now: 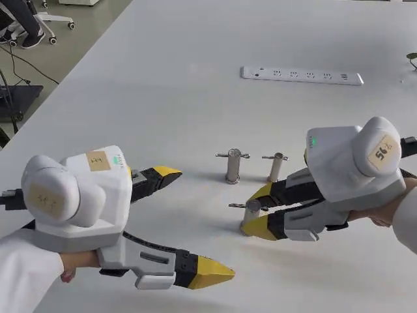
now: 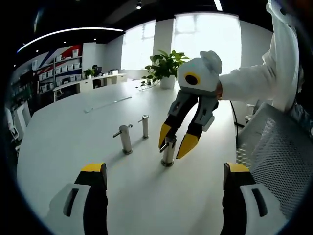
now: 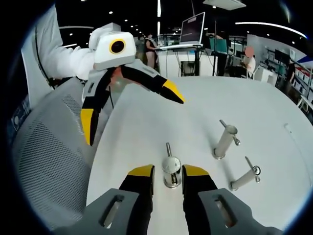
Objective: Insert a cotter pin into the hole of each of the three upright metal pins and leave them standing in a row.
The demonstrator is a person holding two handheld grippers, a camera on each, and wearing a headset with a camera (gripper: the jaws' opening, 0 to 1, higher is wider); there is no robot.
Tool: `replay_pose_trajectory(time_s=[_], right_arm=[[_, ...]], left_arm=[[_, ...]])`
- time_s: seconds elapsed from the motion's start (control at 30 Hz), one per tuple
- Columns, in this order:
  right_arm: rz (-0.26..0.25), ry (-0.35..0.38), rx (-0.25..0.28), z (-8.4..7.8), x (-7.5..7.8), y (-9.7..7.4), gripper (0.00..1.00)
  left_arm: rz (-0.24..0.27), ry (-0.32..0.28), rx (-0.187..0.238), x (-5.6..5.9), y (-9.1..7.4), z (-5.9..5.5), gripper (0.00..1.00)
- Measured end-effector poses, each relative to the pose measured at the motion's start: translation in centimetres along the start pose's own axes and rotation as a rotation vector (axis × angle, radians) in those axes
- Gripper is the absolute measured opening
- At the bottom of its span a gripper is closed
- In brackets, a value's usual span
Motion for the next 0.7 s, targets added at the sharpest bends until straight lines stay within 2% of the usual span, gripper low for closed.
replay_pose_trajectory(time_s=[0.03,0.07,0.1,0.27,0.43,0.53,0.7], right_arm=[[-0.006,-0.003,0.000,0.0,0.0,0.0,0.15],[-0.034,-0.012,0.005,0.0,0.3,0.0,0.10],[-0.016,-0.013,0.006,0.0,0.2,0.0,0.10],[-0.021,-0.021,0.010,0.1,0.2,-0.1,0.09],[-0.021,-0.061,0.004,0.1,0.0,-0.4,0.08],[-0.026,-0.053,0.009,-0.2,0.2,-1.0,0.08],[-0.065,-0.017,0.019,-0.9,1.4,-3.3,0.08]], left_arm=[[0.003,-0.007,-0.003,0.0,-0.1,-0.1,0.99],[0.010,-0.012,-0.010,0.0,-0.2,-0.2,0.99],[0.016,-0.011,-0.014,0.0,-0.3,-0.3,0.99],[0.035,-0.010,-0.056,-0.1,-0.9,-0.8,0.99],[0.053,-0.028,-0.045,0.0,-1.2,-0.7,0.99],[0.059,-0.028,-0.046,0.1,-1.3,-0.6,0.99],[0.061,-0.056,-0.040,0.1,-1.2,-0.6,0.99]])
Point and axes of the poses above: the centre of the closed fingertips' face, and the gripper's own axes: y roughly forward along the fingers, x roughly to its right, z roughly out of its top, the point moved 7 cm from there along -y, roughly backward along the fingers, and after that the axes turned 3 degrees about x, right-handed, at the moved point
